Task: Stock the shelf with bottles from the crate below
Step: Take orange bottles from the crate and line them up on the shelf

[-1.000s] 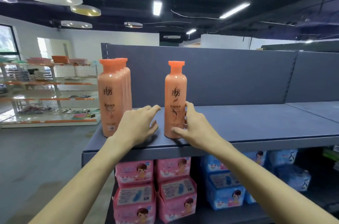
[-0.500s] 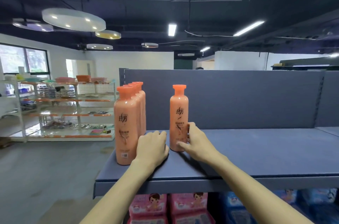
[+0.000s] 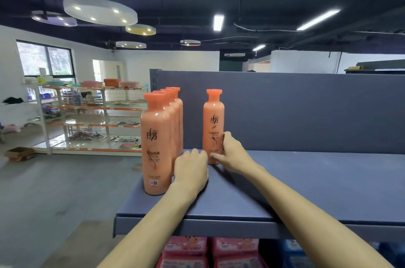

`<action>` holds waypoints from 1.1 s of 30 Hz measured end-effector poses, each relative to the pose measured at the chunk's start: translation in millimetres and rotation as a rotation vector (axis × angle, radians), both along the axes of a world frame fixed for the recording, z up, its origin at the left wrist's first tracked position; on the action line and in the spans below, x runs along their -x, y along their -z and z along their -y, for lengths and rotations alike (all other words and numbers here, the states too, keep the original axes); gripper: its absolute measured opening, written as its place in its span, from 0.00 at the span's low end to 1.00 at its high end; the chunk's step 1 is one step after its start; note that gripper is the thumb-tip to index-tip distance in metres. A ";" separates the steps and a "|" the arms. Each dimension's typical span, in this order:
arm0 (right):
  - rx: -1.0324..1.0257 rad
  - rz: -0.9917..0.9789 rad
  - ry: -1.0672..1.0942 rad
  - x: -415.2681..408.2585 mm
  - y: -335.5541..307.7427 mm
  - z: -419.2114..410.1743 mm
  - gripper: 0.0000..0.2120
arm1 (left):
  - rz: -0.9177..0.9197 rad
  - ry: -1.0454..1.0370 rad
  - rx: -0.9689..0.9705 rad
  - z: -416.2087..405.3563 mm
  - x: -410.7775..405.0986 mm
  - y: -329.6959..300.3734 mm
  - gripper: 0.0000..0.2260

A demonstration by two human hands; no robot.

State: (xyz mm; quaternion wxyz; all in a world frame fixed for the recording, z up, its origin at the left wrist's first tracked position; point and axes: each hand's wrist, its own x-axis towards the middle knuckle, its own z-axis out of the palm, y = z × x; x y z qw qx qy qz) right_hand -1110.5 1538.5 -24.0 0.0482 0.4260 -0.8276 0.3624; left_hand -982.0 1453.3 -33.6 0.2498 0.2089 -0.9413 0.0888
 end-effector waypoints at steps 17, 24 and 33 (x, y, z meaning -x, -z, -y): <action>0.022 0.060 0.078 18.8 1.9 52.1 0.22 | 0.010 -0.024 -0.036 8.8 4.6 5.0 0.09; 0.036 0.044 0.100 19.1 6.2 54.0 0.23 | 0.006 -0.026 -0.030 9.0 4.5 5.9 0.10; -0.059 -0.039 0.101 -7.6 -5.4 0.1 0.29 | 0.033 -0.006 0.004 8.9 0.9 5.3 0.11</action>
